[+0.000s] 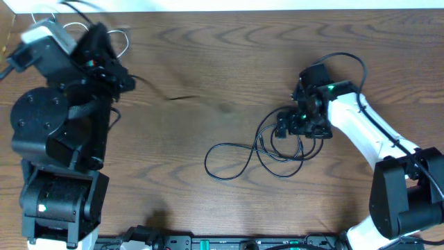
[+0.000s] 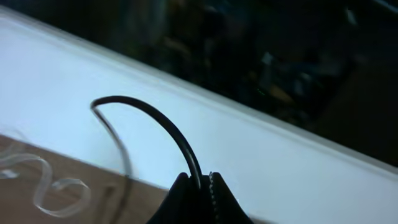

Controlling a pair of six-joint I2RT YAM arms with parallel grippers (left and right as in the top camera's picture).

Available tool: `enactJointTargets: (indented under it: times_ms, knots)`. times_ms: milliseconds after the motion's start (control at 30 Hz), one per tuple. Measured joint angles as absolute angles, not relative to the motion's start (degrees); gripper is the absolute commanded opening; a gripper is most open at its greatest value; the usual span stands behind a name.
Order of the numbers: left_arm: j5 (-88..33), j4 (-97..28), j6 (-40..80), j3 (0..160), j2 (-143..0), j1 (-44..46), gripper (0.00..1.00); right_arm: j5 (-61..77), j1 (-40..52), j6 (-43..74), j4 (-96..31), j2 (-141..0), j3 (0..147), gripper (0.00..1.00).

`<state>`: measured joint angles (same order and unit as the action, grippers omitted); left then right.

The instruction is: Untangle cables

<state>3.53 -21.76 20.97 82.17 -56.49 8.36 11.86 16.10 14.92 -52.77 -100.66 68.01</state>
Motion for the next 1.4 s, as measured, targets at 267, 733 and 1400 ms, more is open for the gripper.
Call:
enactJointTargets:
  times_ms: [267, 733, 1400]
  knots:
    - [-2.8, -30.0, 26.5, 82.2, -57.7, 8.3, 0.08, 13.7, 17.8, 14.1, -52.8, -100.6, 68.0, 0.99]
    - [-5.5, -36.5, 48.2, 82.2, -64.5, 8.3, 0.08, 21.4, 19.4, 6.7, -49.5, -78.9, 71.5, 0.99]
    - [-19.5, -36.8, 68.3, 82.2, -67.8, 10.6, 0.07, 40.1, 32.1, 12.8, -18.1, -74.6, 71.6, 0.87]
